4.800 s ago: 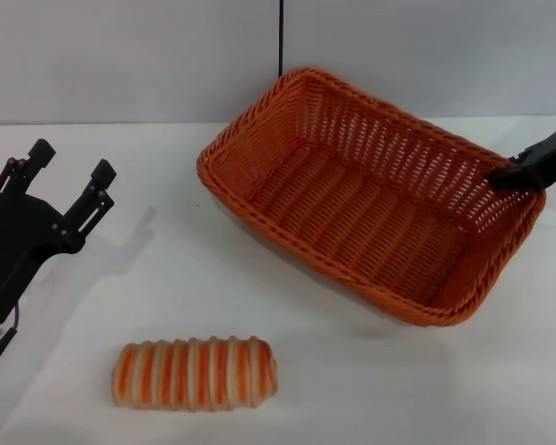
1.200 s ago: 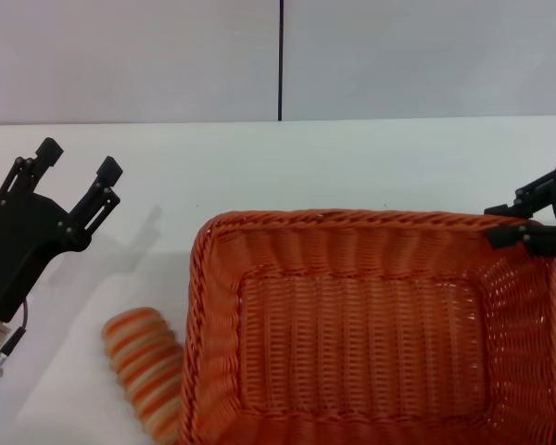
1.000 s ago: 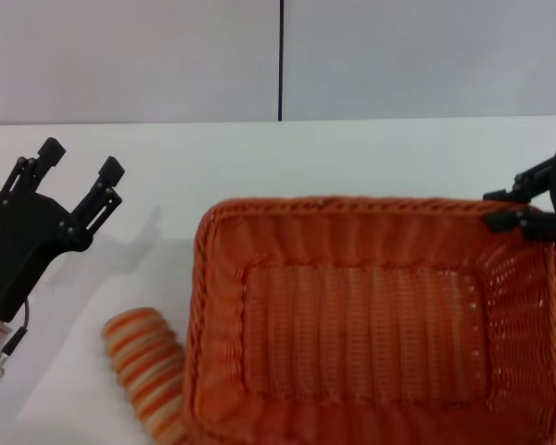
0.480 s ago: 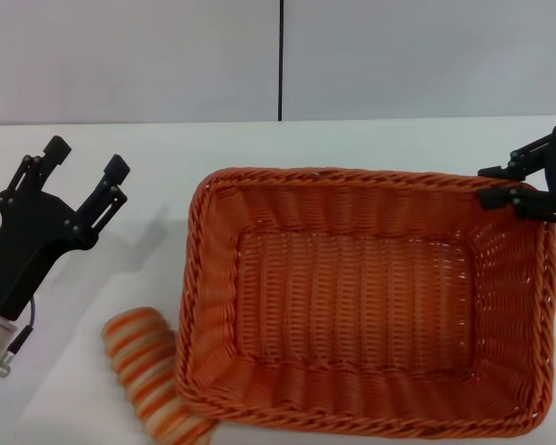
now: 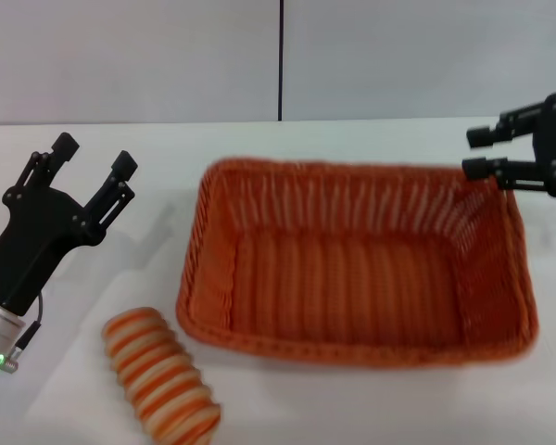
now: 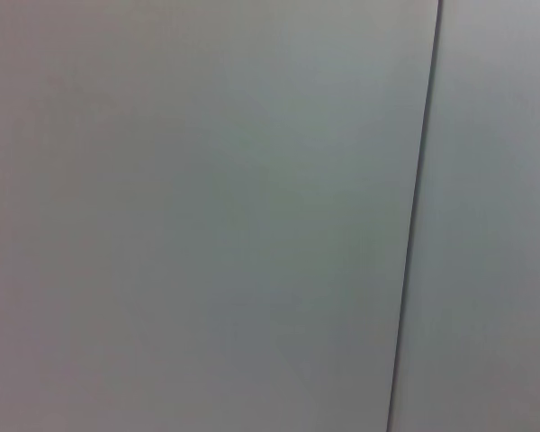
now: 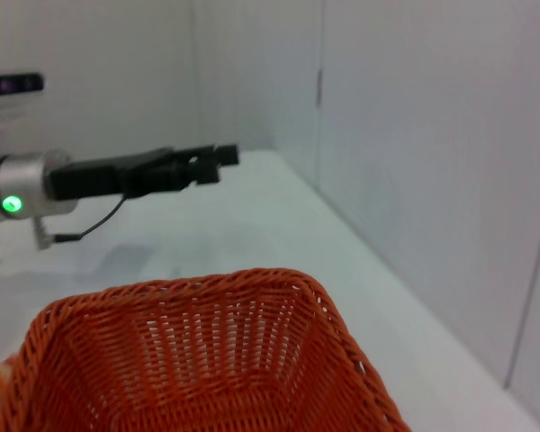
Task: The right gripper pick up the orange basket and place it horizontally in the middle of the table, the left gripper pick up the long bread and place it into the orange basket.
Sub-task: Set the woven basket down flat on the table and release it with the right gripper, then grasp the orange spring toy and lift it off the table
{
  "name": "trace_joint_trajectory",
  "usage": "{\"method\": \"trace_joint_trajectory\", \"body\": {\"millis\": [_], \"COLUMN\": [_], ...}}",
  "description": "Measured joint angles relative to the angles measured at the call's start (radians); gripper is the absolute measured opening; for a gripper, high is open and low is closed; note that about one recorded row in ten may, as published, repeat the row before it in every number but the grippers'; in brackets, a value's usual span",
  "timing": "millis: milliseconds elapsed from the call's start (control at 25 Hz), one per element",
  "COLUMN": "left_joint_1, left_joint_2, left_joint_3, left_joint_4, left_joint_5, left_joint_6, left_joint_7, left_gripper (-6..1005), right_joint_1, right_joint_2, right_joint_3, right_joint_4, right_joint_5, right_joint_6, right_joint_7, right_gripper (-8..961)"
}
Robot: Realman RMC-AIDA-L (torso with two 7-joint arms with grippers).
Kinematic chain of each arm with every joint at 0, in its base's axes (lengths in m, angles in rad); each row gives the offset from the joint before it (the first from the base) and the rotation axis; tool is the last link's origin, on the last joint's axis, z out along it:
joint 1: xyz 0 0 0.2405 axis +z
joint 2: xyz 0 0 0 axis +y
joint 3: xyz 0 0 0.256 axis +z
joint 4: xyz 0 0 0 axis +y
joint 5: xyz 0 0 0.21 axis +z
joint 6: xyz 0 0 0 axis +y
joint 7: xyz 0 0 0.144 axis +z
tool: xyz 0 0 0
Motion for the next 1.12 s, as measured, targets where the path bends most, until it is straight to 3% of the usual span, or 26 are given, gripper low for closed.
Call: {"method": "trace_joint_trajectory", "body": {"millis": [240, 360, 400, 680, 760, 800, 840, 1000, 1120], "left_joint_1": [-0.008, -0.009, -0.009, 0.003, 0.009, 0.013, 0.018, 0.049, 0.082], "left_joint_2": [0.000, 0.001, 0.001, 0.007, 0.008, 0.009, 0.009, 0.012, 0.014], "left_joint_3": [-0.003, -0.004, -0.004, -0.039, -0.042, -0.041, -0.038, -0.030, -0.003], "left_joint_4": [0.000, 0.002, 0.002, 0.017, 0.042, 0.055, 0.074, 0.158, 0.248], "left_joint_5": [0.000, 0.000, 0.000, -0.009, -0.008, -0.007, -0.004, -0.001, 0.000], "left_joint_6": [-0.009, -0.010, -0.010, 0.033, 0.038, 0.041, 0.046, 0.070, 0.076], "left_joint_7": [0.000, 0.000, 0.000, 0.000, 0.000, 0.000, -0.001, -0.072, -0.184], "left_gripper": [813, 813, 813, 813, 813, 814, 814, 814, 814], "right_joint_1": [-0.009, -0.031, -0.057, -0.186, -0.218, -0.251, -0.251, -0.325, -0.350], "right_joint_2": [0.018, 0.045, 0.057, 0.089, 0.100, 0.110, 0.110, 0.124, 0.126], "right_joint_3": [0.108, 0.236, 0.308, 0.423, 0.472, 0.550, 0.550, 0.764, 0.837], "right_joint_4": [0.004, 0.004, 0.006, 0.035, 0.065, 0.114, 0.114, 0.228, 0.262], "right_joint_5": [0.001, 0.015, 0.049, 0.234, 0.277, 0.316, 0.316, 0.355, 0.356], "right_joint_6": [-0.005, 0.002, 0.005, -0.039, -0.064, -0.078, -0.078, -0.113, -0.144], "right_joint_7": [-0.065, -0.109, -0.133, -0.182, -0.200, -0.237, -0.237, -0.317, -0.336], "right_gripper": [344, 403, 403, 402, 401, 401, 401, 402, 402]}}
